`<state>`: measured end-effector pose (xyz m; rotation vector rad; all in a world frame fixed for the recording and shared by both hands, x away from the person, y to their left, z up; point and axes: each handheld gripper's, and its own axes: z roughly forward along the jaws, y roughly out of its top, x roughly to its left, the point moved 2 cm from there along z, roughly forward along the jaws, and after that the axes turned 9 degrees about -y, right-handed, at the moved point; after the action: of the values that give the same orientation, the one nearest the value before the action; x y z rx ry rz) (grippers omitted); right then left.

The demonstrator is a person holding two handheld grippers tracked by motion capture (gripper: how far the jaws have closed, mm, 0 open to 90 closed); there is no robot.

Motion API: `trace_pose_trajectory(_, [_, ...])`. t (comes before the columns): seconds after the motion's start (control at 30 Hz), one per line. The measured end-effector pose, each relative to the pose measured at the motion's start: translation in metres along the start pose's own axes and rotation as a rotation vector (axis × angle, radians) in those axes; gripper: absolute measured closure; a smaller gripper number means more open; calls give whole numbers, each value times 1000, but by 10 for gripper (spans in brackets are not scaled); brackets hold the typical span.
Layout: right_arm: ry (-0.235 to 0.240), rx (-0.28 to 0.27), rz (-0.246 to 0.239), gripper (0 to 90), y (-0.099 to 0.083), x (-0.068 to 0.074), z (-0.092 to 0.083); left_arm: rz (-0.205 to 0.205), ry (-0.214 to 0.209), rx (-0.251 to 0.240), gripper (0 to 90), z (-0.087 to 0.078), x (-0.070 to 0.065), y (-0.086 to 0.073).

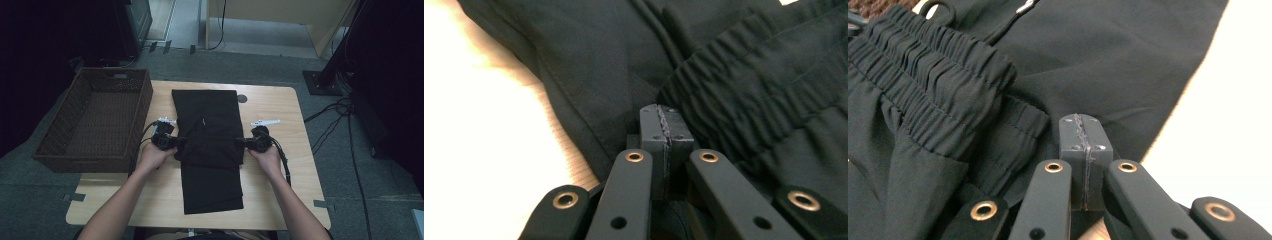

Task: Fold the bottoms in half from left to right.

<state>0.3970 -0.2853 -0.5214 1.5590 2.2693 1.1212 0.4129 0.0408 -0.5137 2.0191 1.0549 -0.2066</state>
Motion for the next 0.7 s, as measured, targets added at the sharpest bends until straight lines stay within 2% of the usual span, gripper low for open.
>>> trace_pose_trajectory(0.07, [12,5,-11,900,0,5,4,2,-2,5,900,6,1,-5])
trace_pose_trajectory(0.13, [-8,18,-32,900,0,8,8,5,-6,-10,900,8,1,-7])
trace_pose_trajectory(0.2, [-8,10,-32,900,-1,8,10,7,-9,-11,900,8,1,-7])
trace_pose_trajectory(0.27, [-12,-10,-44,900,-2,9,14,32,-3,-12,900,9,1,-8])
trace_pose_trajectory(0.3, [-12,-10,-44,900,-2,9,14,32,-3,-12,900,9,1,-8])
trace_pose_trajectory(0.33, [-19,-26,-68,900,-1,10,16,47,7,-6,900,10,0,-6])
trace_pose_trajectory(0.4, [-15,-31,-52,900,-1,11,17,50,9,-4,900,12,-2,-6])
trace_pose_trajectory(0.43, [-9,-37,-30,900,-1,13,20,68,-3,2,900,16,-6,-6])
trace_pose_trajectory(0.5, [1,-36,-29,900,-1,14,20,77,-11,2,900,17,-7,-6])
trace_pose_trajectory(0.53, [26,-34,-16,892,0,15,21,78,-19,1,888,16,-8,-5])
trace_pose_trajectory(0.57, [82,-22,12,806,0,14,18,72,-33,-6,787,14,-8,-5])
trace_pose_trajectory(0.63, [107,-44,1,763,1,13,13,82,-41,-17,714,8,-10,-4])
trace_pose_trajectory(0.67, [123,-55,-6,743,1,13,8,107,-39,-24,694,1,-13,-4])
trace_pose_trajectory(0.7, [131,-58,-14,734,1,14,4,107,-39,-24,677,1,-13,-4])
